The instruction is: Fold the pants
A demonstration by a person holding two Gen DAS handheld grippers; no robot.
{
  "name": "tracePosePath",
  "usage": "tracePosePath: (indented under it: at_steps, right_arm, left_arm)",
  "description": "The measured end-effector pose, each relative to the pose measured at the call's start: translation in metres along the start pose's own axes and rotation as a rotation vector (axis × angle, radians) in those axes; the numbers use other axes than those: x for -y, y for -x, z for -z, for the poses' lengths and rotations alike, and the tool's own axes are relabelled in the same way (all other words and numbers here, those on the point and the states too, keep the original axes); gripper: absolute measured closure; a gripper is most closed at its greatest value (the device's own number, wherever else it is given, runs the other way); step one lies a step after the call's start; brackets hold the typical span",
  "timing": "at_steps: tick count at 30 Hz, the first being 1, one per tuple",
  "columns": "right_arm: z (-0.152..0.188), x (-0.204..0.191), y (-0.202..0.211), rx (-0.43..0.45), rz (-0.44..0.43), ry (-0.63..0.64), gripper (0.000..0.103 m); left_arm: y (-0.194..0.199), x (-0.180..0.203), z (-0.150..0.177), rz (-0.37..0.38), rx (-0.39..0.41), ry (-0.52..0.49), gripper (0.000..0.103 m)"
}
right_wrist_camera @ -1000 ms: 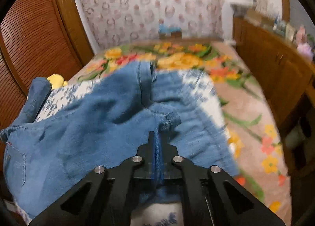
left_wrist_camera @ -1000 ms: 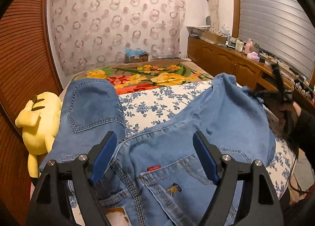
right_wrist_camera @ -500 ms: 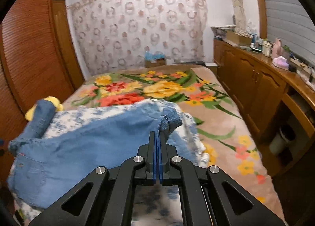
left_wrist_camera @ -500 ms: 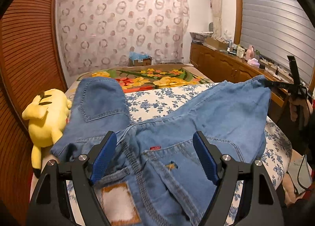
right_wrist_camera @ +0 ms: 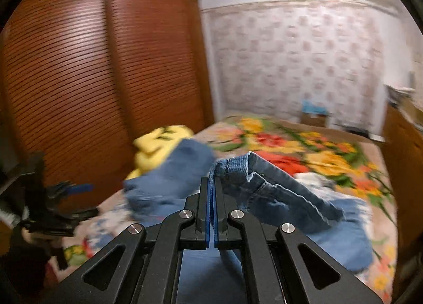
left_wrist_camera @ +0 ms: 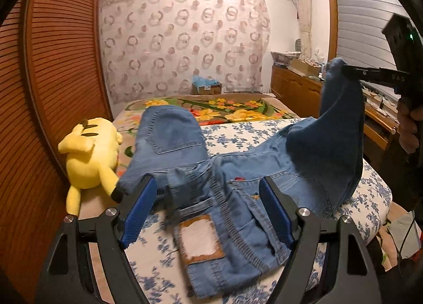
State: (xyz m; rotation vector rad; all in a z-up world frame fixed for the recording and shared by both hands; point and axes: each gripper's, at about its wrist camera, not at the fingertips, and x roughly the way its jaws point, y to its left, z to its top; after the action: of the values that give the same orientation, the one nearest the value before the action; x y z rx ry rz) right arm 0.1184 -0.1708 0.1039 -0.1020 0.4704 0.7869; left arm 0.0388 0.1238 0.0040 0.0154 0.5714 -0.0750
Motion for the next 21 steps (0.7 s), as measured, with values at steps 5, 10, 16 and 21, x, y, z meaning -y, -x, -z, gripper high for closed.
tracePosePath:
  at_steps: [5, 10, 16, 21]
  right_arm:
    - [0.000, -0.018, -0.021, -0.087, -0.063, 0.052, 0.073]
    - [0.003, -0.001, -0.036, -0.132, -0.018, 0.073, 0.069]
    - [0.007, -0.004, -0.054, -0.164, 0.053, 0.020, 0.068]
    - [0.025, 0.002, -0.066, -0.200, 0.097, -0.012, 0.062]
  left_arm:
    - [0.001, -0.003, 0.005, -0.004, -0.007, -0.010, 0.023]
    - [-0.007, 0.001, 0.010, 0.023, -0.020, -0.008, 0.023]
    - [-0.031, 0.024, 0.011, 0.068, -0.051, -0.024, 0.023]
    - [-0.054, 0.048, 0.009, 0.120, -0.068, -0.057, 0.023]
